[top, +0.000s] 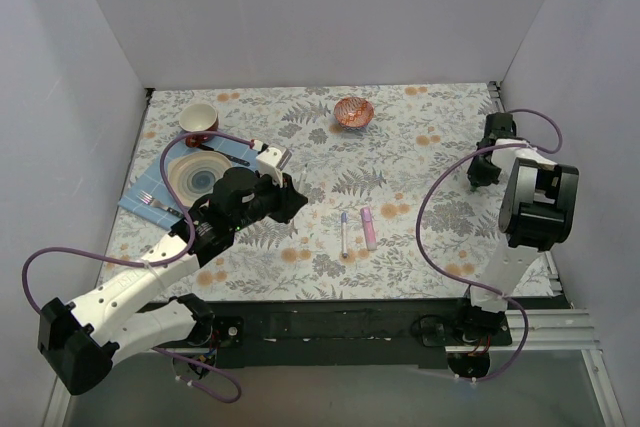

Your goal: Insert the pens into the pen caps

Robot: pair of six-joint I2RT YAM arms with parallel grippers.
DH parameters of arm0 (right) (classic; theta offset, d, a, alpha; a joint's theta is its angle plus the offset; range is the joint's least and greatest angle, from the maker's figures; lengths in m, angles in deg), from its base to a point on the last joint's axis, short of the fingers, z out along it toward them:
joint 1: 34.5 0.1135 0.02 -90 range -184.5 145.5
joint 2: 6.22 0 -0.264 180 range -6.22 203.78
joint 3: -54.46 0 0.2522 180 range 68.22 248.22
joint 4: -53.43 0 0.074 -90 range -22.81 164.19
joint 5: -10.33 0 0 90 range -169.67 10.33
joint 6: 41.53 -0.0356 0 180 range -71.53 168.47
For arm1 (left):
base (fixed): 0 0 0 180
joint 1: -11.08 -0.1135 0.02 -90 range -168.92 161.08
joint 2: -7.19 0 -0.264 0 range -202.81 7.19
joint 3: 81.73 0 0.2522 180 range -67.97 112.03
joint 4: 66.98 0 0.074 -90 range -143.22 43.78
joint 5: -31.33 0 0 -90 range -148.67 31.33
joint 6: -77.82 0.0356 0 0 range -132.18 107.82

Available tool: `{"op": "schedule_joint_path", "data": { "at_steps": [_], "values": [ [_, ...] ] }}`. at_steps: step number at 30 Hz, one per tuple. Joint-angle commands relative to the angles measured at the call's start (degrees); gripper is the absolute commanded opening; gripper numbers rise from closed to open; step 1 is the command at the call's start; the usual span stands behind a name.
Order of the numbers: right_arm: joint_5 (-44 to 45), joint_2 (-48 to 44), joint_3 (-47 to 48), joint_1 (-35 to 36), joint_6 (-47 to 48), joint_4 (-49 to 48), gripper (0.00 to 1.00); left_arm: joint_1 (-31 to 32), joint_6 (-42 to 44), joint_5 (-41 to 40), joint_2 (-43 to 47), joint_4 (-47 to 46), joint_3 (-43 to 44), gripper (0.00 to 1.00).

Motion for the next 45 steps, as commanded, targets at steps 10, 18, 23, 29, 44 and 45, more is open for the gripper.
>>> {"op": "schedule_joint_path", "data": {
  "at_steps": [10,18,23,29,44,45],
  "values": [
    [-27.14,-5.22,0.41,16.89,39.27,5.54,0.01,-0.32,-0.25,-1.79,-0.02,-0.01,-0.17,0.0],
    [-19.94,-10.22,-6.86,26.41,62.83,10.22,0.01,-0.32,-0.6,-3.37,0.77,-0.27,-0.52,0.0],
    [-23.02,-14.79,-9.07,28.34,69.36,11.09,0.01,-0.23,-0.69,-3.55,0.6,-0.63,-0.61,0.0],
    [-19.69,-17.7,-9.5,28.78,62.01,0.25,0.16,-0.32,-0.78,-5.2,0.42,-0.63,-0.69,0.0],
    [-2.01,-0.3,8.51,26.59,19.71,7.93,0.33,-0.32,-1.04,-6.8,1.3,-0.8,-1.13,0.01],
    [-1.84,-0.04,8.95,26.32,18.92,8.19,0.33,-0.32,-1.04,-6.89,1.39,-0.8,-1.13,0.01]
  ]
}}
